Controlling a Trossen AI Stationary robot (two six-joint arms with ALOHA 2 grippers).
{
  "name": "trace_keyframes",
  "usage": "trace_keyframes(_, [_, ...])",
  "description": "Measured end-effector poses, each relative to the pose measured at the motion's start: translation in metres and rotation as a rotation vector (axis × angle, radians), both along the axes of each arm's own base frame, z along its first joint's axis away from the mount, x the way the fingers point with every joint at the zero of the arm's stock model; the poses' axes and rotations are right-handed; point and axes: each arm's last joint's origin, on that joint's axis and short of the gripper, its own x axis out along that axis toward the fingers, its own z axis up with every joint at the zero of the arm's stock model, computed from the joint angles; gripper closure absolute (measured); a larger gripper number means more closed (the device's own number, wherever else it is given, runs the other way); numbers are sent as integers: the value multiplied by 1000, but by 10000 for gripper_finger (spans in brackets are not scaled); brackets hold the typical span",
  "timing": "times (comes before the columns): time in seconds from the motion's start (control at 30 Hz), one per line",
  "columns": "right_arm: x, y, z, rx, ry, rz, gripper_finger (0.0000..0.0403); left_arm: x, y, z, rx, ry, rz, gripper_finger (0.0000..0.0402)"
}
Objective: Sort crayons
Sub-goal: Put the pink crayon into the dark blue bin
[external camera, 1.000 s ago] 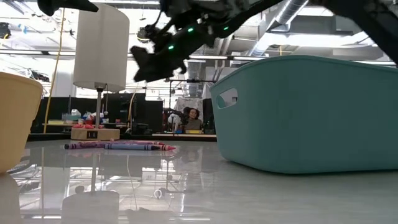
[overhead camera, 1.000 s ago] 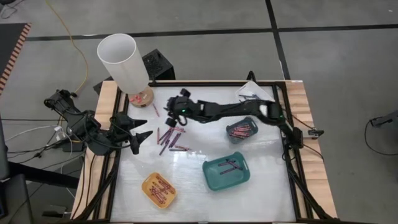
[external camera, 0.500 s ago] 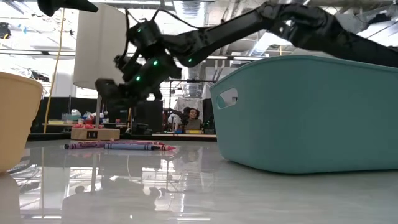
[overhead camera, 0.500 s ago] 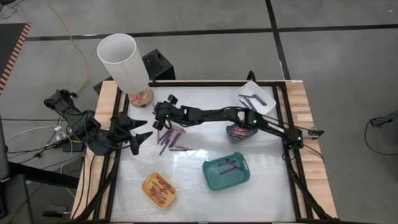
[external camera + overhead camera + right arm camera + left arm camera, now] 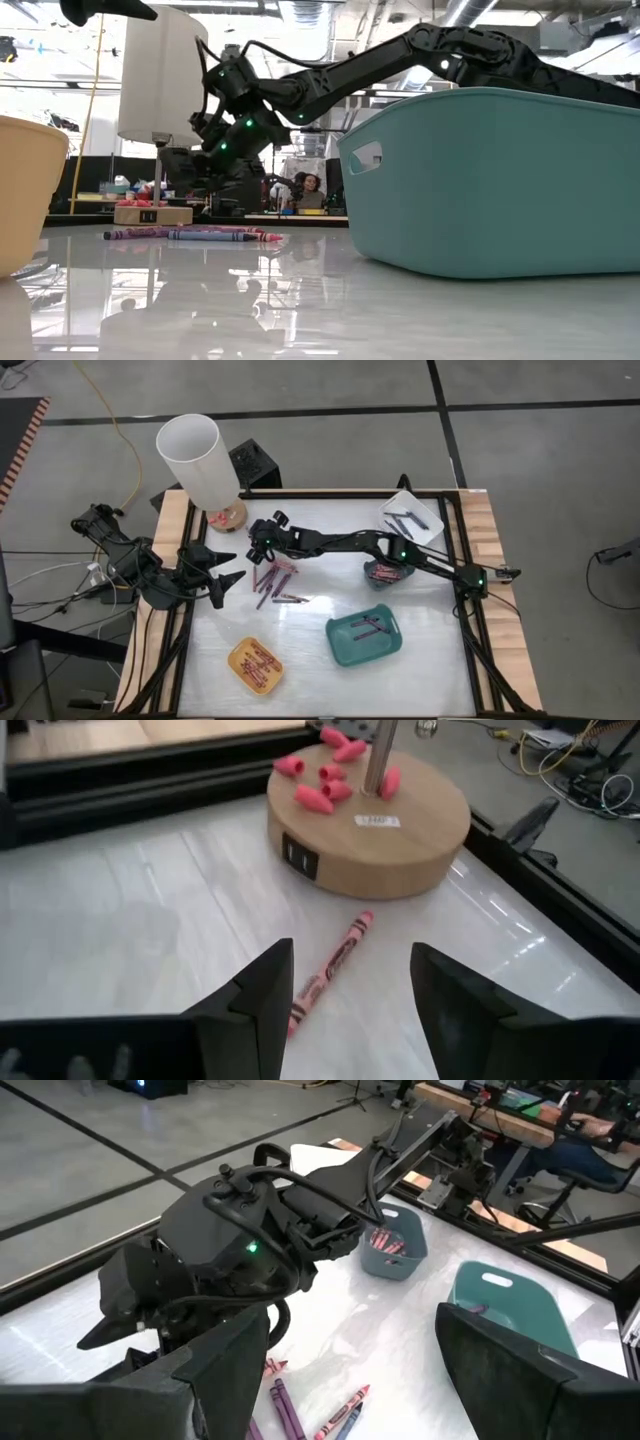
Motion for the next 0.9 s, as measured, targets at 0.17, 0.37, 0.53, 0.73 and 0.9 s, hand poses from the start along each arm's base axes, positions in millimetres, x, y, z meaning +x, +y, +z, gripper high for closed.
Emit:
trace_keyframes(0.17, [0, 1, -2, 1, 0, 2, 207, 0, 0, 0, -1, -1, 1, 126])
trace_keyframes(0.37, [0, 1, -2, 0, -5, 2, 207, 0, 0, 0, 2, -5, 10, 126])
trace_keyframes(0.53, [0, 1, -2, 0, -5, 2, 207, 0, 0, 0, 5, -9, 17, 126])
trace_keyframes(0.73, [0, 0, -1, -1, -9, 2, 207, 0, 0, 0, 3, -10, 19, 126])
trace_keyframes(0.9, [6, 1, -29, 16, -10, 23, 207, 0, 0, 1, 0, -13, 19, 126])
